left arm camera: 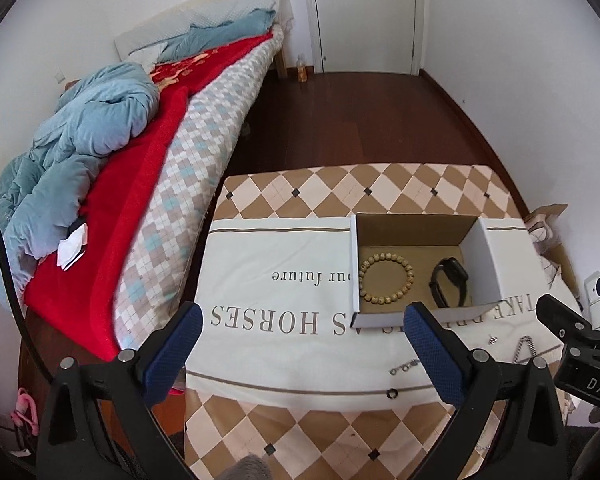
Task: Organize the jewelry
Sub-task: 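Lift both tools away from the box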
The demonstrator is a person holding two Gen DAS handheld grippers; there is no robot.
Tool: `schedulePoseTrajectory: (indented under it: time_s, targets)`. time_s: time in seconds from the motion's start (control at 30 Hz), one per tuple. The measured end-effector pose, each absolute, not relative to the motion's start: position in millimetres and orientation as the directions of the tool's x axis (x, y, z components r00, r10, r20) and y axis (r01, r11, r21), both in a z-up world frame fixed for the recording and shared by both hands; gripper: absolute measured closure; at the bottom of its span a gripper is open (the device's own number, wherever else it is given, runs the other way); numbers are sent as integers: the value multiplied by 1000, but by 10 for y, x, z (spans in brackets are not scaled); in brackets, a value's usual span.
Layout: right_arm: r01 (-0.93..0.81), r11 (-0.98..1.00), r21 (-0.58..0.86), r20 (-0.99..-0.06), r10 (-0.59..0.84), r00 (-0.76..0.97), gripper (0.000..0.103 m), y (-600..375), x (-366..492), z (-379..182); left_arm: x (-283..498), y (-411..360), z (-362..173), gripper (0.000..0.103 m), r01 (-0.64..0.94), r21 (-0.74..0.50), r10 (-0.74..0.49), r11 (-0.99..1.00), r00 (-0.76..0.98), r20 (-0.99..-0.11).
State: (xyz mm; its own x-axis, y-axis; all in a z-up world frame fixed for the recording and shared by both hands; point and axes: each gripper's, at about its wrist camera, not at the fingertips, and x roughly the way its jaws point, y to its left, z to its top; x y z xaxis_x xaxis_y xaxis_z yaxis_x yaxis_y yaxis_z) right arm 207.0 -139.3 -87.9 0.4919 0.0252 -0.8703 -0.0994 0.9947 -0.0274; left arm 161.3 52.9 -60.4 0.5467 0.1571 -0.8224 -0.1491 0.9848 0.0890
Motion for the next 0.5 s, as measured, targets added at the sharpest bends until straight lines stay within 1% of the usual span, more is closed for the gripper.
schedulePoseTrajectory:
  time_s: [0.5]
  targets:
    - [-113, 994, -8, -796, 62, 602, 0, -1488, 1367, -258, 955, 447, -50, 0, -140, 80, 153, 987, 649, -745]
